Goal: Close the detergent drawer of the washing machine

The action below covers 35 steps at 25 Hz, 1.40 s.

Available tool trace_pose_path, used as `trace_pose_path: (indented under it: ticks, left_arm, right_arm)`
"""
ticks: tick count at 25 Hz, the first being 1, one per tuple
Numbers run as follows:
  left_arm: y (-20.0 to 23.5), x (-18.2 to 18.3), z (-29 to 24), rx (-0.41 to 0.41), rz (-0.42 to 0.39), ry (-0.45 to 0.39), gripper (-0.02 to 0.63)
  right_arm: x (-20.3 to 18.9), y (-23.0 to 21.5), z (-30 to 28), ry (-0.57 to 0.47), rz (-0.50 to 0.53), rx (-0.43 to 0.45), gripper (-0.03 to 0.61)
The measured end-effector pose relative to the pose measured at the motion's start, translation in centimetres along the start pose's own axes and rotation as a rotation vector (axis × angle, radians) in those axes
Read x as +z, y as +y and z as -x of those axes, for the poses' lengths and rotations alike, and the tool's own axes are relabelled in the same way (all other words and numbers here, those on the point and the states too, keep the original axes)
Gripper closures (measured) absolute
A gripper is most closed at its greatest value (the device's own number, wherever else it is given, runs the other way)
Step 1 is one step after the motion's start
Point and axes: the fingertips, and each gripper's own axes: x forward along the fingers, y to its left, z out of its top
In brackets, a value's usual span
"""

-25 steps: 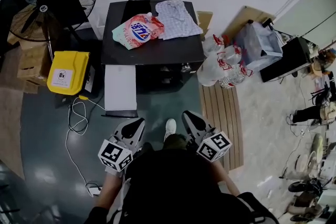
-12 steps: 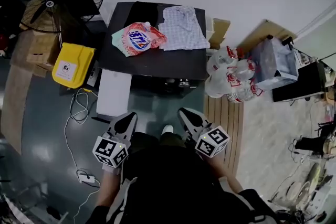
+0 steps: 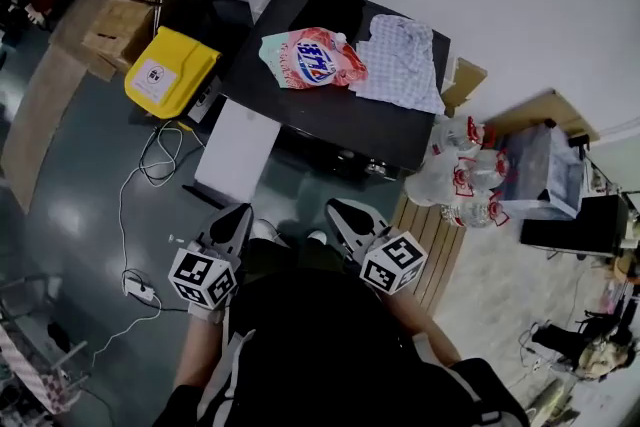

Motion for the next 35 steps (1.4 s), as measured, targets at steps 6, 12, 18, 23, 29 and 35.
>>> trace_pose_path:
  ticks: [6,12,18,23,29,35]
  left_arm:
    - [4.4,-1.0,3.6,0.127,0.085,-0.049,0.603]
    - [9.5,-3.1,7.3,0.229,0.17,-0.079,0.603]
    - [14.1,-6.5,10.3,0.289,0.235,-0.068,0.603]
    - [17.7,-9.2,12.0,0.281,0.281,-0.053,0.603]
    - [19.7,-12.5,11.8,0.238,0.283,0.013,0.603]
    - [21.2,-14.6,10.1,0.202,0.299,0.067,0.603]
  right_arm:
    - [-1.7,2.8,-5.5,0.135,0.091,0.112,0.551]
    - [-4.3,6.1,-11.6,0.272,0.149,0.207,0.551]
    - [-7.9,9.2,-17.1,0.418,0.259,0.254,0.549]
    - [-11.7,10.9,-21.3,0.528,0.314,0.269,0.549]
    - [-16.2,10.9,-24.1,0.648,0.368,0.242,0.548]
    - [-19.5,10.3,-25.1,0.752,0.397,0.238,0.508]
